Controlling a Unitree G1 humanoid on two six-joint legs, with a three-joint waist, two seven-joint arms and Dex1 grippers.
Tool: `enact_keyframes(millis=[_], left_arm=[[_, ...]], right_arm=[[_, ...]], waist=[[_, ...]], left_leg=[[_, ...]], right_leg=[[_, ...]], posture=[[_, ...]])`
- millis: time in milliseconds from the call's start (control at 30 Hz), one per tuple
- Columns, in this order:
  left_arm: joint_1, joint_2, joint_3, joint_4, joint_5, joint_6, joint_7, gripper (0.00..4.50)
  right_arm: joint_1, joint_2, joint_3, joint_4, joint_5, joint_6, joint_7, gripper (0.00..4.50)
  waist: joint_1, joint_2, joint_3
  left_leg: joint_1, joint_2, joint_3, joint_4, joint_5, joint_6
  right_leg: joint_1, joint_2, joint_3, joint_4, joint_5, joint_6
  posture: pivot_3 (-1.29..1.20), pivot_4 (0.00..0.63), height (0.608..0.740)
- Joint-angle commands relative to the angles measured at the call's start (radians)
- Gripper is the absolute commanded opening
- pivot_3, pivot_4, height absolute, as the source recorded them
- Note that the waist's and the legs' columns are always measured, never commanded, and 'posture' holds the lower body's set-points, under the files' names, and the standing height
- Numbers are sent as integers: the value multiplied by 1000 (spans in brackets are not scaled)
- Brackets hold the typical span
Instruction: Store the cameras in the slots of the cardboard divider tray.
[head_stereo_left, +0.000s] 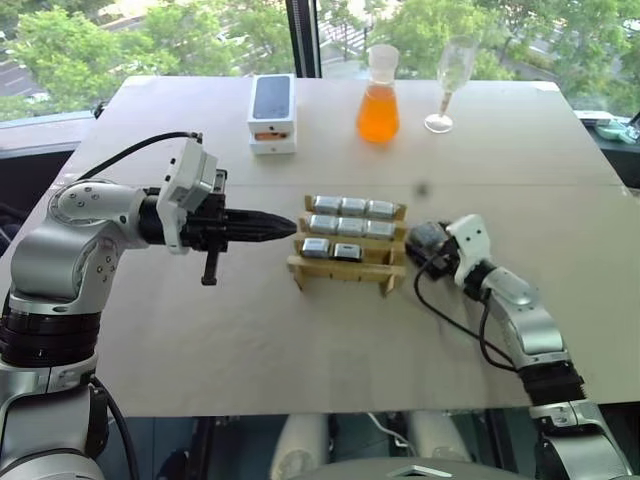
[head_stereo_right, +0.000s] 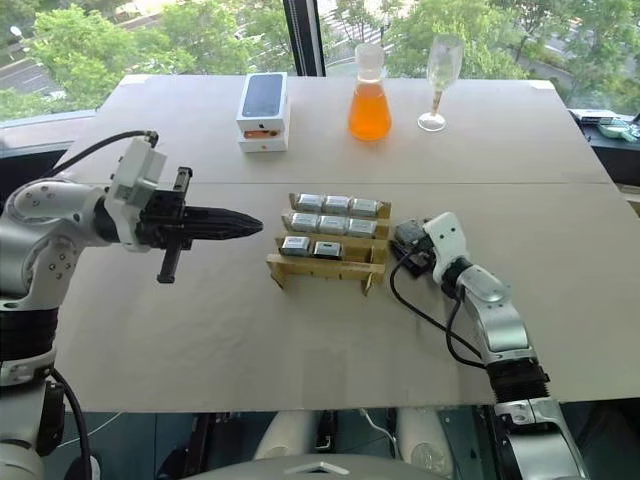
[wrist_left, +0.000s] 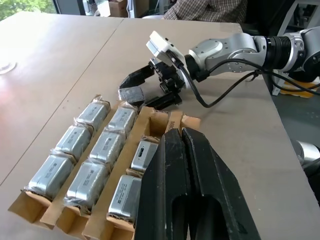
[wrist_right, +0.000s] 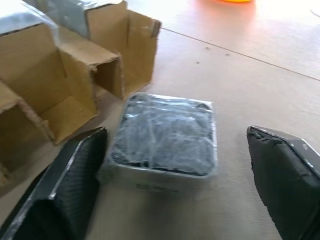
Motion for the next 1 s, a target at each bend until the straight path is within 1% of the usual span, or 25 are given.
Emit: enact_keyframes(millis=[33, 67, 100, 167, 267, 300, 367, 400, 500, 567, 633, 733, 800, 867, 1000], left_arm=[[-8, 12, 9, -17, -10, -9, -14, 0], [-8, 11, 6, -13, -6, -10, -15, 0], [-6, 11, 1, -8, 1, -17, -18, 0], [-7, 9, -3, -3, 5, -21, -20, 0], [-35, -28, -3, 3, -4, -3, 26, 0], [-47, -40, -5, 1, -14, 17, 42, 0], [-67, -63, -29, -5, -20, 48, 56, 0], [-78, -77, -50, -2, -14, 58, 63, 0], [-108, -114, -101, 18, 17, 49, 69, 0], [-168, -185, -157, 81, 43, 56, 95, 0], [-223, -248, -205, 158, 81, 54, 117, 0], [-279, -308, -259, 252, 124, 49, 102, 0], [-315, -343, -298, 308, 159, 18, 78, 0], [-346, -362, -319, 340, 161, 29, 38, 0], [-369, -361, -358, 361, 179, 27, -44, 0]], right_arm=[[10, -11, -26, -18, 9, -30, -3, 2785], [14, -16, -26, -22, 12, -32, 6, 2273], [18, -20, -27, -27, 12, -37, 10, 1949], [22, -29, -28, -35, 4, -54, 7, 1955], [27, -95, -12, -9, -127, -247, -52, 1955], [33, -113, -14, -12, -147, -291, -56, 1955], [52, -148, -15, -71, -136, -352, -16, 1955], [62, -173, -5, -125, -119, -386, 28, 1955], [71, -227, 22, -235, -116, -438, 100, 1955], [59, -292, 65, -311, -211, -491, 138, 1955], [48, -330, 105, -344, -282, -525, 160, 1955], [13, -355, 153, -345, -377, -592, 150, 1955], [-31, -366, 183, -319, -505, -661, 107, 1955], [-51, -366, 205, -286, -593, -681, 71, 1955], [-68, -339, 214, -266, -649, -677, 21, 1955]], waist=[[0, 0, 0], [-1, 0, 0], [-1, 0, 0], [-1, 0, 0], [1, 0, 0], [5, 0, 0], [3, 0, 0], [1, 0, 0], [-2, 1, 0], [-4, 1, 0], [1, 0, 0], [2, 0, 0], [0, 0, 0], [-1, -1, 0], [-1, -1, 0]], left_leg=[[0, 0, 0, 0, 0, 0], [0, 0, 0, 0, 0, 0], [0, 0, 0, 0, 0, 0], [0, 0, 0, 0, 0, 0], [0, 0, 0, 0, 0, 0], [0, -1, 0, 0, 0, 0], [0, -1, 0, 0, 0, 0], [0, -1, 0, 0, 0, 0], [0, -1, 0, 0, 0, 0], [0, 0, 0, 1, 0, 0], [0, -1, 0, 2, 0, 0], [1, -2, -1, 3, 0, 0], [1, -2, -1, 3, 0, 0], [0, -2, 0, 3, 0, 0], [0, -2, 0, 2, 0, 0]], right_leg=[[0, 0, 0, 0, 0, 0], [0, 0, 0, 0, 0, 0], [0, 0, 0, 0, 0, 0], [0, 0, 0, 0, 0, 0], [0, 0, 0, 0, 0, 0], [0, 0, 0, 0, 0, 0], [0, -1, 0, 0, 0, 0], [0, -1, 0, 0, 0, 0], [0, 0, 0, 0, 0, 0], [0, 1, 1, 1, 0, 0], [0, 0, 0, 2, 0, 0], [1, 1, 0, 2, 1, 1], [1, 1, 1, 3, 1, 1], [0, 1, 1, 3, 1, 1], [0, 1, 1, 1, 0, 1]], posture=[[0, 150, 740], [0, 150, 740], [0, 150, 740], [0, 150, 740], [0, 150, 740], [0, 150, 740], [0, 150, 740], [0, 150, 740], [0, 150, 740], [0, 150, 740], [0, 150, 740], [0, 150, 740], [0, 150, 740], [0, 150, 740], [0, 150, 740]])
